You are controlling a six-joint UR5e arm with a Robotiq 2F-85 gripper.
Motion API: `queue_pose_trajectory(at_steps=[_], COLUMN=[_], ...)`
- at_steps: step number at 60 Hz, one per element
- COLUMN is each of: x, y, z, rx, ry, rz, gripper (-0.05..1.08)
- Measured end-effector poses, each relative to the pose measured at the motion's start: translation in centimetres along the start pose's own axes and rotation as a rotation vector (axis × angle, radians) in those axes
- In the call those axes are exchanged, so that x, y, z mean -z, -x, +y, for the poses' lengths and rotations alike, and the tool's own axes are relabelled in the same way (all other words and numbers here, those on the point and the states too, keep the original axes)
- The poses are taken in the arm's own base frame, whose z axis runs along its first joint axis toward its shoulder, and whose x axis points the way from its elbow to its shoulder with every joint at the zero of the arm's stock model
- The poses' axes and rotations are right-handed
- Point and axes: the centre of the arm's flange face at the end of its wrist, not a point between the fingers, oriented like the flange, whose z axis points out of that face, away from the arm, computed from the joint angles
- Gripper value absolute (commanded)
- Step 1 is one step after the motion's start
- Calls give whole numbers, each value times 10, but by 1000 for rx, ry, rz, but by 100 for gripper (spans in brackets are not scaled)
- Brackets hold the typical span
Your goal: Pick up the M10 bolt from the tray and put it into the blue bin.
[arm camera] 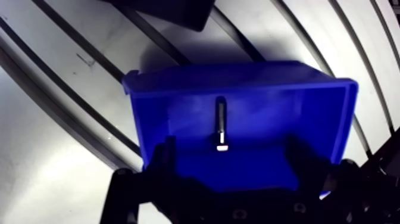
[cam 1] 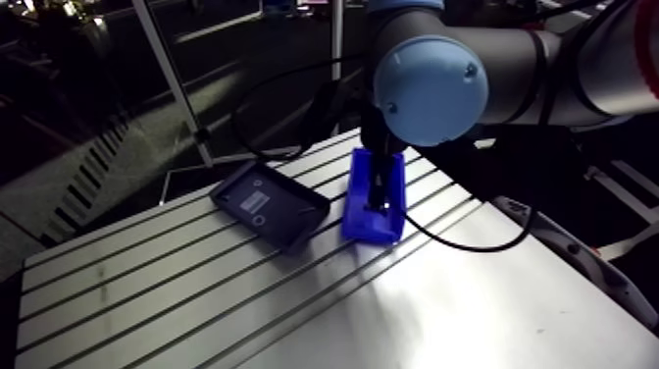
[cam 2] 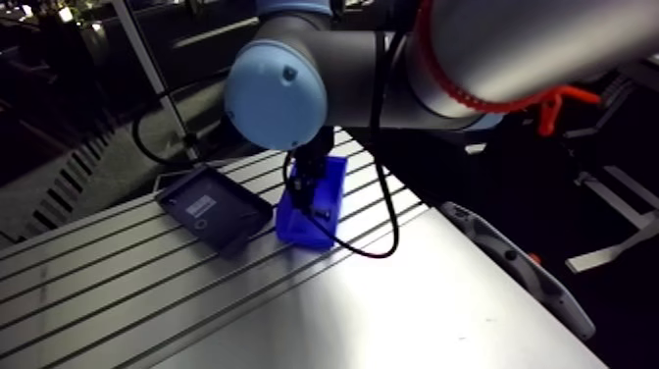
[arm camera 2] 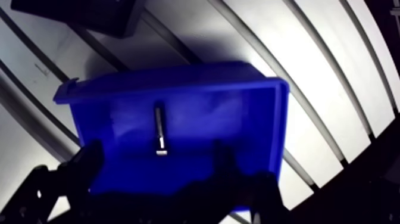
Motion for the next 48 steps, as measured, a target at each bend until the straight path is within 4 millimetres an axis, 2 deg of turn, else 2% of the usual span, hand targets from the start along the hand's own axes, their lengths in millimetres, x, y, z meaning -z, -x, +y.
queue_pose_trajectory(at_steps=[11,29,48], x=[27,83,144], y=[-3,-14,-30], z=[6,15,14], rx=[-18,-70,-229], ry=[2,-4,-51], rz=[1,4,-4], gripper=[1,1,1])
